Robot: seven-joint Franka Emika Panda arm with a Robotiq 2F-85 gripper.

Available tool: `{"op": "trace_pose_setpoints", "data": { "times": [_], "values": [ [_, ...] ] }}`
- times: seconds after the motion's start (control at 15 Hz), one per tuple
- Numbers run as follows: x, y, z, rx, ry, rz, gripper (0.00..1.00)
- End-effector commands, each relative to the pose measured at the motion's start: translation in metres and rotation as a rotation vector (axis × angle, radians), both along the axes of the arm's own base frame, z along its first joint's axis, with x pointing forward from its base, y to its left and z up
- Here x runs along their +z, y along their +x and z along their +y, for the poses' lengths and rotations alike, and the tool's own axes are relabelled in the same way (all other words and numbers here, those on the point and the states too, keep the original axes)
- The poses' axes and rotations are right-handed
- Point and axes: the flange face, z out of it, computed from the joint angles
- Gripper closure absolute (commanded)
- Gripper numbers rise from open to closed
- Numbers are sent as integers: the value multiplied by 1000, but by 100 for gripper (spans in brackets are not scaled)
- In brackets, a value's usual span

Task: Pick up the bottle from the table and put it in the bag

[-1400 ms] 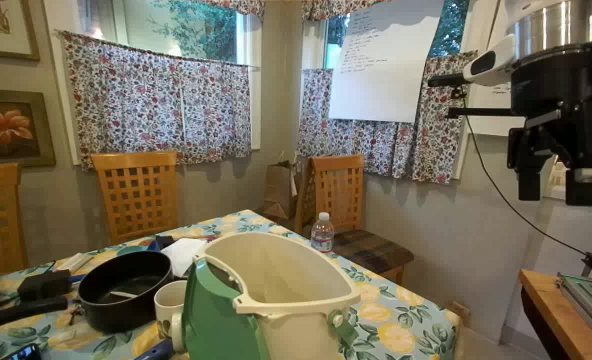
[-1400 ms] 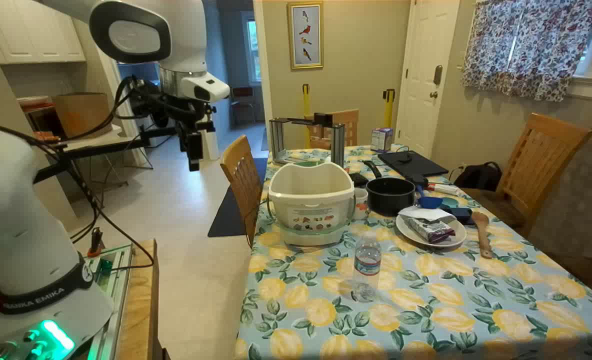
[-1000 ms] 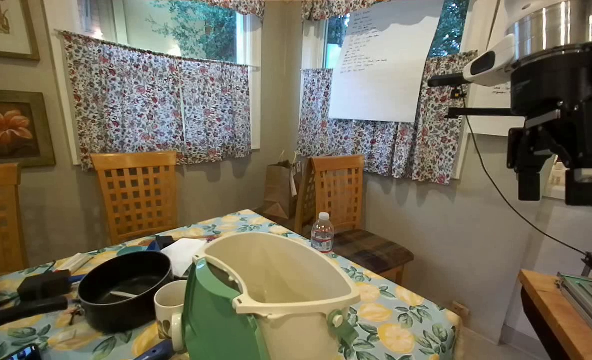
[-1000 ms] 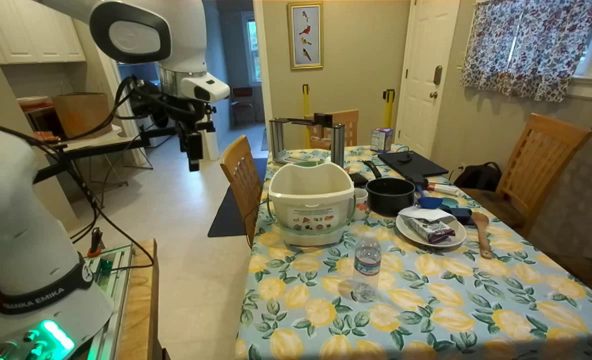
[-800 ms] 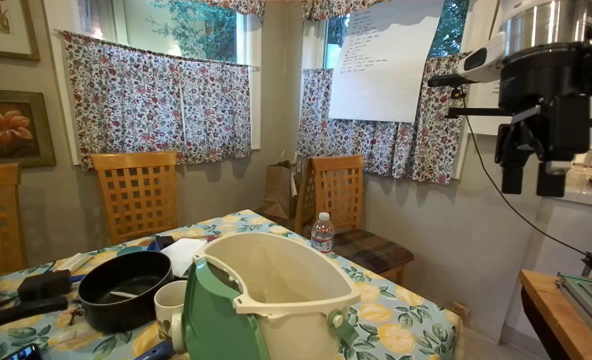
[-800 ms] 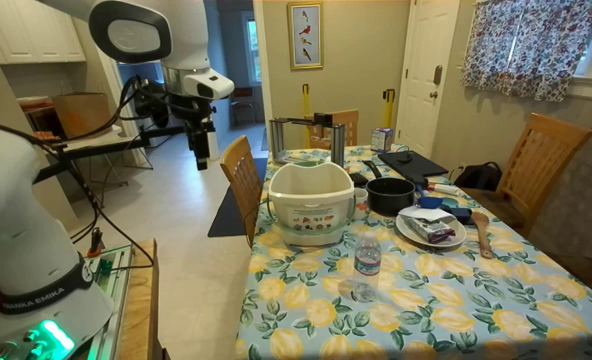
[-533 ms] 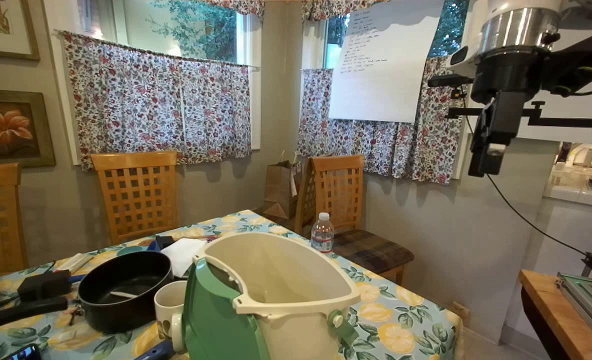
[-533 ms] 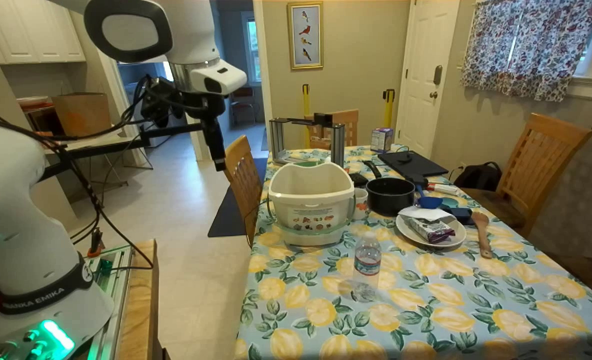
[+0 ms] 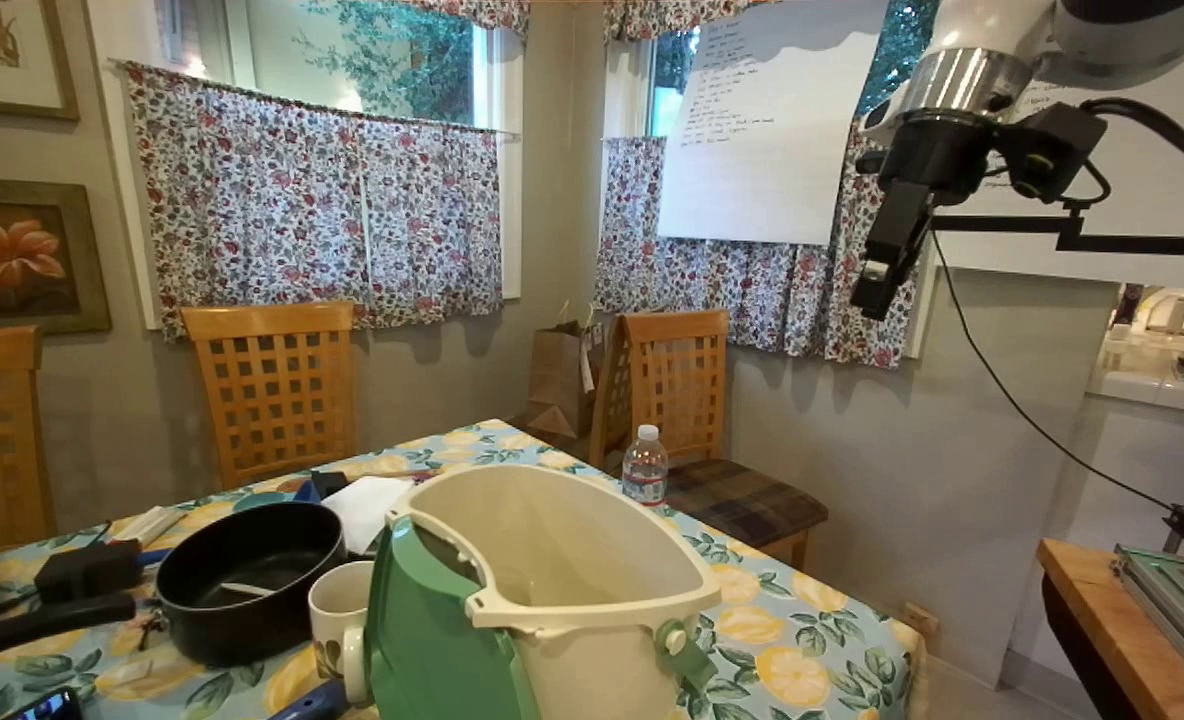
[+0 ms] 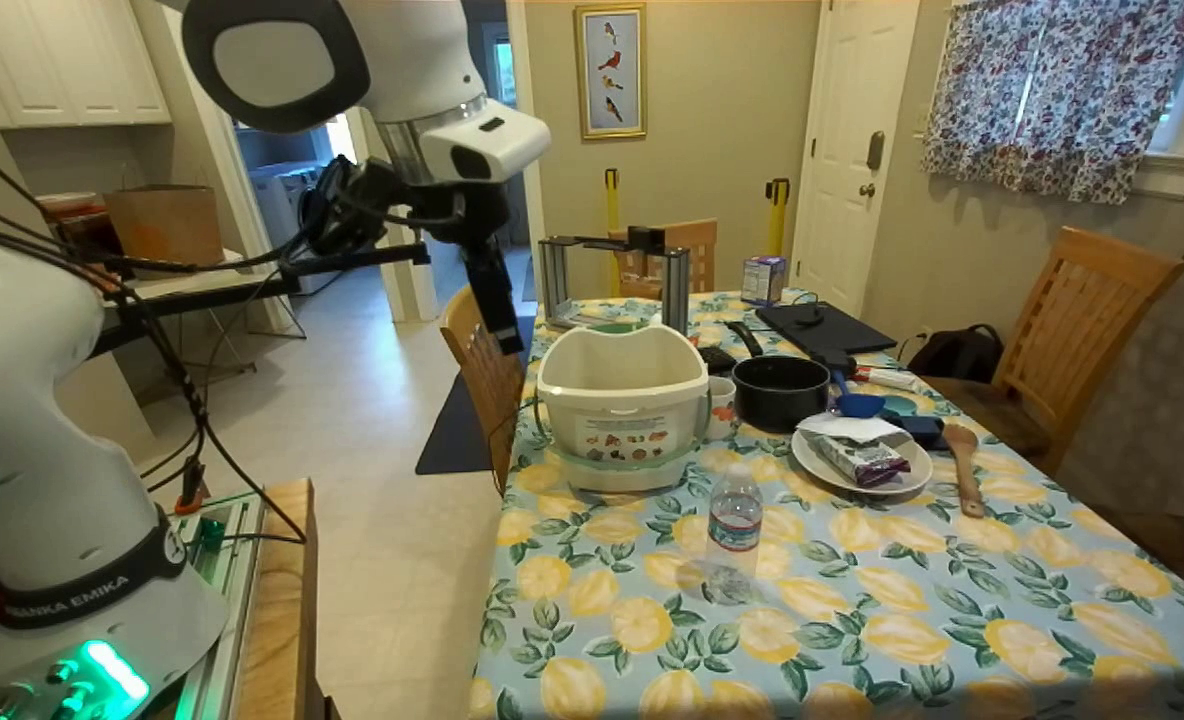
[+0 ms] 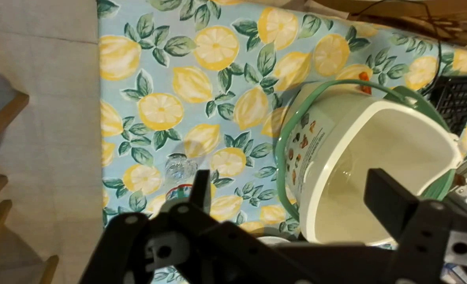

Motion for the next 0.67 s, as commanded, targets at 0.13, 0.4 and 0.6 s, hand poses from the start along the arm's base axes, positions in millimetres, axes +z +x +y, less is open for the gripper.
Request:
{"op": "trace_pose_setpoints", "data": {
  "times": [0.13,0.4,0.6],
  "values": [
    [-11,34,-44,12,-60,27,0],
    [-21,58,-65,59,-87,76,0],
    [-22,53,-60,29,-74,55,0]
  ]
}}
